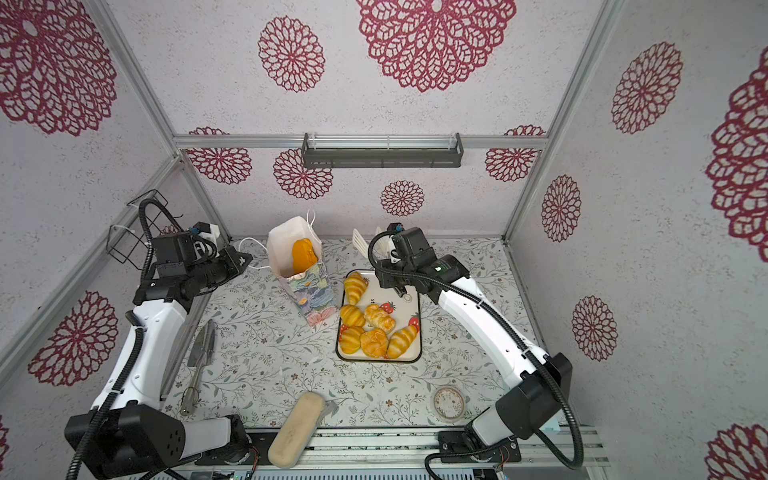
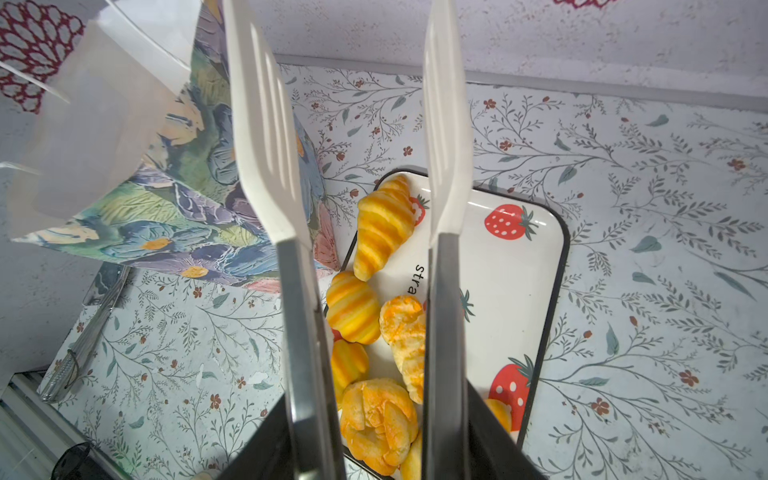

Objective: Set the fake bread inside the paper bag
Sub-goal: 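Raise the open tongs out of the bag and move them over the tray, then lower the tongs with the right gripper and pinch a croissant on the tray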

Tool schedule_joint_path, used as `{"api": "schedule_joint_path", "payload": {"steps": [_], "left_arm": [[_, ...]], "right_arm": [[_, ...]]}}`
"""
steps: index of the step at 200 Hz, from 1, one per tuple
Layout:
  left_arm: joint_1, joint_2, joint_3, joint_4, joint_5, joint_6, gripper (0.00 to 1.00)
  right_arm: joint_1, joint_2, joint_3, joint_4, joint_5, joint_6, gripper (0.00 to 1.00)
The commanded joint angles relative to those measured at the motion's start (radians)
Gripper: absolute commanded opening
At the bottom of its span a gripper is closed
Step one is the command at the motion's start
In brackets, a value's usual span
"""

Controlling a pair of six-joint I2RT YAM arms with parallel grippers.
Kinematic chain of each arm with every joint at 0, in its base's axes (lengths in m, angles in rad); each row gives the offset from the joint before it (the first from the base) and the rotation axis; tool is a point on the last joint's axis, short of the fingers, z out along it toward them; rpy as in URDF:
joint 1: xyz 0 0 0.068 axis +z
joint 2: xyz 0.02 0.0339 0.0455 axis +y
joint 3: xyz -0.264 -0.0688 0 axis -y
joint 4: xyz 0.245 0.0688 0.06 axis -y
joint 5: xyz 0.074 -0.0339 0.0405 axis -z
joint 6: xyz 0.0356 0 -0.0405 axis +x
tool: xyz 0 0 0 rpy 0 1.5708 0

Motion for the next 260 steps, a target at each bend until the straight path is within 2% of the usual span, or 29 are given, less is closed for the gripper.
{"api": "schedule_joint_path", "payload": {"steps": [1, 140, 260], "left_arm": [[0.0, -0.001, -0.009, 0.006, 0.0, -0.004, 0.0], [0.0, 0.001, -0.009, 0.006, 0.0, -0.003, 0.0], [0.0, 0.002, -0.009, 0.004, 0.0, -0.002, 0.0]], "right_arm": [[-0.016, -0.037, -0.03, 0.072, -0.033, 0.033, 0.52], [-0.036, 0.038, -0.21, 0.188, -0.12, 0.107, 0.57], [-0.037, 0.123, -0.254, 0.259, -0.166, 0.134, 0.64]]}}
